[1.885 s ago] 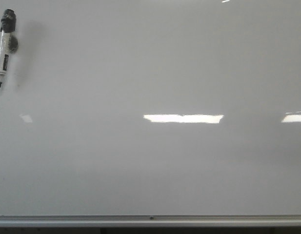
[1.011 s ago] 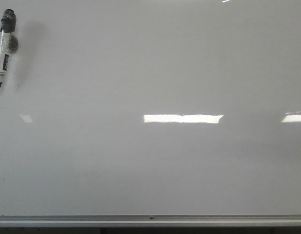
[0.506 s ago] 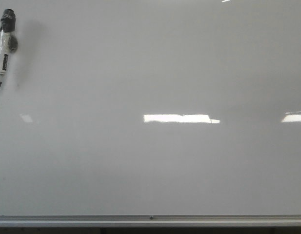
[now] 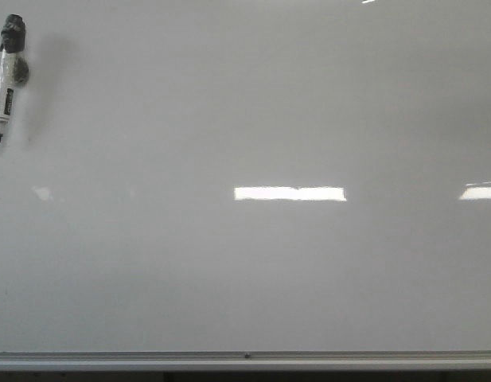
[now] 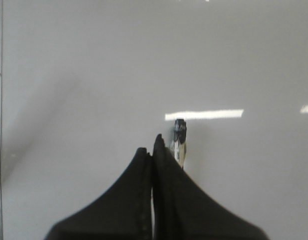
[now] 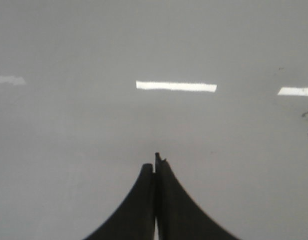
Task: Write number 2 on whiteboard
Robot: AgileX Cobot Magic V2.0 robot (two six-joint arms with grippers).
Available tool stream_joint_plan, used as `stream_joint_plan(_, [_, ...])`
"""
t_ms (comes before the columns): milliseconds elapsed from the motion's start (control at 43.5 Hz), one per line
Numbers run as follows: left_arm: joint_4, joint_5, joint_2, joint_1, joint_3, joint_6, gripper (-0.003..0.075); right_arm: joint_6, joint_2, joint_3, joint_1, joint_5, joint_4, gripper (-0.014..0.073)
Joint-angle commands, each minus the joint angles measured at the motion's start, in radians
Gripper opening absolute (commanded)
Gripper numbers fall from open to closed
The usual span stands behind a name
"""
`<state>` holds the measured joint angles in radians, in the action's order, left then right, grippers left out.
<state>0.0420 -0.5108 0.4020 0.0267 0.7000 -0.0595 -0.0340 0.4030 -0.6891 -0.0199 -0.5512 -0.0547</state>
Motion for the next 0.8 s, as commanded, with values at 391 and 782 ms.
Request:
stream_joint_plan(391, [0.010,-0.021,0.103,0.007,0.007,0.000,-0.0018,-0.002,0.142,0.034,0.000,0.024,0.002,-0.0039])
stream_joint_plan(782, [0.010,0.002,0.183,0.007,0.004,-0.009,0.0592,-0.013,0.154,0.035,0.000,0.021,0.005,0.0573])
